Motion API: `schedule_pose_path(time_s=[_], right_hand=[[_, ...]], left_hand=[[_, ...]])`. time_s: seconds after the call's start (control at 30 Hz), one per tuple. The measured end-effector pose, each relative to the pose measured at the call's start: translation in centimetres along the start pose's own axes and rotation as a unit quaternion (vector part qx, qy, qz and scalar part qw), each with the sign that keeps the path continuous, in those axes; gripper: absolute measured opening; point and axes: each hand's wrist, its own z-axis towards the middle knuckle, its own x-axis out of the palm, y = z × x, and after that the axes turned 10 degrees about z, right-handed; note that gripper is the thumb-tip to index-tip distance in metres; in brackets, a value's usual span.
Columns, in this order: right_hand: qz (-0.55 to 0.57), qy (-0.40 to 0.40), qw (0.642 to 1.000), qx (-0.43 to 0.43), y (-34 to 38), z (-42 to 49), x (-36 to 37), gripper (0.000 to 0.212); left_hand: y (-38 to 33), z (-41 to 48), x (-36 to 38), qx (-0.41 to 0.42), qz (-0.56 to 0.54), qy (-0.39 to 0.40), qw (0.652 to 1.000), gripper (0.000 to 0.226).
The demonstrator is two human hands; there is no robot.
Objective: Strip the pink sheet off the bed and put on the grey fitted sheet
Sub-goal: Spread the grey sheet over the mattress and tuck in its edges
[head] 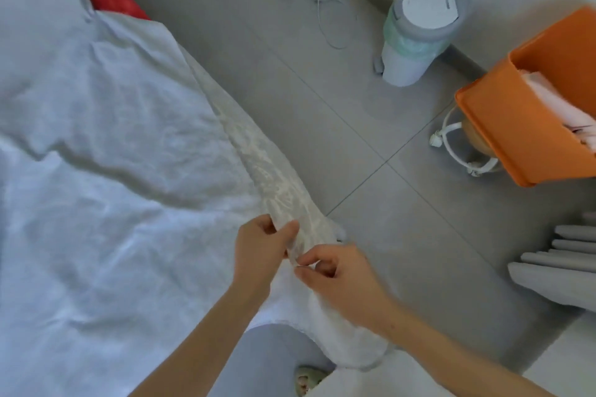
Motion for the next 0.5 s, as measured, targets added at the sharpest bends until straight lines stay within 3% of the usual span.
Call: schedule_pose_path(time_s=[0.13,0.27,0.4,0.5], right_hand=[[-0.04,0.094,0.994,-0.036,2.6,-3.5,6.3,0.014],[-0.195,0.07,0.963,-0.17,6.2,-4.5,12.8,0.018],[-0.328,0.083,0.867,-0.365,12.0,-5.8,22.1,0.036],[-0.38,0.127,0.793,-0.458,15.8,-6.9,29.4,0.049]], left_hand=[[3.4,-6.2,-8.1,0.011,-0.061,-0.1,0.993,0.013],[7.8,-13.8,-18.0,0.058,0.0,-0.254,0.965,0.021],[10.4,-21.2,-27.6,0.103,0.095,-0.33,0.934,0.023],[11.8,-25.2,-32.5,0.142,0.139,-0.357,0.913,0.025]])
